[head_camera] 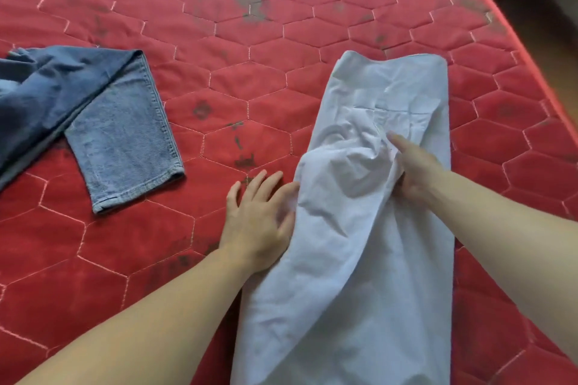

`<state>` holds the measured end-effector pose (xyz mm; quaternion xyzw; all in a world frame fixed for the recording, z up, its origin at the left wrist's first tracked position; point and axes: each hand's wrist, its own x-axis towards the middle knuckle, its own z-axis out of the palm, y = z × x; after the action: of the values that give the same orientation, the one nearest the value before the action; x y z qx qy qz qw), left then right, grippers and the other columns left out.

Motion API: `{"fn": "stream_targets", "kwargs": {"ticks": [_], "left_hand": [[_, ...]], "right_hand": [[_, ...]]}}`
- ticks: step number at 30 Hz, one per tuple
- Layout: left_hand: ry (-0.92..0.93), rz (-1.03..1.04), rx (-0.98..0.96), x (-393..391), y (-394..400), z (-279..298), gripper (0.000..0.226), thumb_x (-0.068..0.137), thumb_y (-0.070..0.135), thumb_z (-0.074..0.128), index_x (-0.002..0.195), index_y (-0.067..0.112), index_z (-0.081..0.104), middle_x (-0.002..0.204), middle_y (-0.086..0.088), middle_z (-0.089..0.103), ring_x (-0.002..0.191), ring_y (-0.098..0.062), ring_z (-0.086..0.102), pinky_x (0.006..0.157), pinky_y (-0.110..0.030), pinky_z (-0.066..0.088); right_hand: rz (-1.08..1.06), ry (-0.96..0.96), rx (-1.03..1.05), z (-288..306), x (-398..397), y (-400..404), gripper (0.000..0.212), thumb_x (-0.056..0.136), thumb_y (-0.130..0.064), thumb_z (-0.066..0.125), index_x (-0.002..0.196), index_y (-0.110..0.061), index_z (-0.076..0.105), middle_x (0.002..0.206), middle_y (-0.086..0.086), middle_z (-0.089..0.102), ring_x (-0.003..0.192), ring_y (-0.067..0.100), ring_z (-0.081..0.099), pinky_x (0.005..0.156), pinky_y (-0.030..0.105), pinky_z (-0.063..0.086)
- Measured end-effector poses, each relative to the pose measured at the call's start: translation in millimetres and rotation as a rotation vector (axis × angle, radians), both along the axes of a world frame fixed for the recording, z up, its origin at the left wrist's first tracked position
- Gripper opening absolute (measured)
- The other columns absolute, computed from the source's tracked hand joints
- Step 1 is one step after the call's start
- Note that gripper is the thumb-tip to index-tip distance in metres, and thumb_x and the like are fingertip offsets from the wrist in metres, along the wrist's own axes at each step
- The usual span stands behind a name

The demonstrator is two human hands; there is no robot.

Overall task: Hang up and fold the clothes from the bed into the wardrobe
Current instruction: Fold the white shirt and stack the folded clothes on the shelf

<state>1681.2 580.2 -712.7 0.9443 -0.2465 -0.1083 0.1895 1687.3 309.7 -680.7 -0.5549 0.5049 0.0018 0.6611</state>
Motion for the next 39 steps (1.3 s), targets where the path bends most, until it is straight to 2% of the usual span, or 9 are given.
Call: {"fn": "stream_targets", "kwargs": {"ticks": [4, 9, 12, 16, 18, 25, 28, 34, 39], "left_hand": [[-0.121, -0.007, -0.118, 7.4, 5.9, -11.5, 0.052, 0.085, 0.048, 0.036, 0.13, 0.034, 0.057, 0.142, 0.007, 0.052, 0.138, -0.017, 0.039, 0.116, -0.045, 0.014], [-0.085, 0.077, -0.273, 9.0, 7.9, -16.1, 0.046, 0.09, 0.046, 0.039, 0.125, 0.028, 0.063, 0.137, 0.008, 0.056, 0.132, -0.011, 0.046, 0.115, -0.043, 0.021], [-0.085, 0.102, -0.34, 11.2, 8.9, -18.0, 0.044, 0.092, 0.042, 0.039, 0.126, 0.026, 0.063, 0.136, 0.014, 0.053, 0.131, -0.006, 0.046, 0.115, -0.039, 0.022], [-0.115, 0.11, -0.328, 12.1, 6.9, -20.2, 0.043, 0.092, 0.035, 0.039, 0.125, 0.024, 0.064, 0.135, 0.014, 0.053, 0.13, -0.005, 0.044, 0.114, -0.037, 0.021], [-0.125, 0.104, -0.29, 12.3, 5.5, -20.5, 0.042, 0.092, 0.033, 0.039, 0.123, 0.023, 0.065, 0.134, 0.008, 0.057, 0.129, -0.007, 0.045, 0.114, -0.037, 0.021], [-0.132, 0.084, -0.211, 11.6, 4.0, -17.8, 0.04, 0.09, 0.033, 0.041, 0.121, 0.024, 0.065, 0.132, 0.003, 0.06, 0.127, -0.01, 0.047, 0.114, -0.034, 0.017], [-0.128, 0.082, -0.195, 11.5, 3.6, -16.8, 0.041, 0.091, 0.034, 0.041, 0.121, 0.024, 0.066, 0.132, 0.003, 0.06, 0.126, -0.011, 0.047, 0.114, -0.037, 0.02], [-0.143, 0.071, -0.156, 11.5, 3.7, -18.5, 0.041, 0.091, 0.036, 0.041, 0.122, 0.025, 0.064, 0.133, 0.003, 0.059, 0.127, -0.012, 0.047, 0.113, -0.04, 0.022], [-0.159, 0.067, -0.137, 11.2, 3.7, -19.3, 0.041, 0.09, 0.038, 0.042, 0.122, 0.024, 0.064, 0.134, 0.004, 0.058, 0.126, -0.014, 0.047, 0.113, -0.042, 0.023]], "right_hand": [[-0.043, -0.014, 0.019, -28.6, 28.7, -40.3, 0.094, 0.03, -0.038, 0.093, 0.116, -0.011, 0.064, 0.103, 0.012, 0.073, 0.084, 0.031, 0.073, 0.08, 0.05, 0.057], [-0.011, -0.147, 0.031, 18.8, 55.8, -31.2, 0.035, 0.085, -0.019, 0.065, 0.118, -0.009, 0.065, 0.107, 0.012, 0.073, 0.093, 0.026, 0.072, 0.081, 0.043, 0.058], [-0.038, -0.279, 0.126, 33.4, 75.8, -47.8, 0.027, 0.101, -0.02, 0.044, 0.119, -0.013, 0.064, 0.109, 0.008, 0.072, 0.099, 0.021, 0.07, 0.089, 0.038, 0.056], [-0.038, -0.08, -0.008, 18.6, 74.6, -62.4, 0.021, 0.092, -0.014, 0.054, 0.109, -0.014, 0.065, 0.102, 0.011, 0.071, 0.087, 0.027, 0.071, 0.073, 0.045, 0.058], [0.013, 0.007, -0.046, 6.6, 72.8, -66.6, 0.038, 0.082, -0.028, 0.066, 0.118, -0.017, 0.063, 0.111, 0.008, 0.071, 0.093, 0.027, 0.071, 0.074, 0.044, 0.058], [-0.015, -0.164, -0.088, 27.7, 100.5, -54.9, 0.037, 0.084, -0.011, 0.064, 0.121, -0.007, 0.06, 0.105, 0.01, 0.072, 0.09, 0.026, 0.072, 0.078, 0.048, 0.059], [0.045, -0.075, -0.132, 17.1, 95.0, -63.9, 0.045, 0.081, -0.009, 0.061, 0.125, -0.01, 0.056, 0.11, 0.013, 0.069, 0.094, 0.03, 0.07, 0.072, 0.047, 0.059], [0.147, 0.013, -0.39, 21.0, 101.4, -66.4, 0.021, 0.084, -0.003, 0.062, 0.096, -0.019, 0.057, 0.106, 0.004, 0.064, 0.099, 0.026, 0.064, 0.088, 0.044, 0.055], [0.114, -0.094, -0.472, 23.6, 107.1, -67.9, 0.05, 0.081, 0.005, 0.045, 0.122, -0.02, 0.059, 0.099, -0.006, 0.065, 0.098, 0.02, 0.064, 0.088, 0.04, 0.056]]}}
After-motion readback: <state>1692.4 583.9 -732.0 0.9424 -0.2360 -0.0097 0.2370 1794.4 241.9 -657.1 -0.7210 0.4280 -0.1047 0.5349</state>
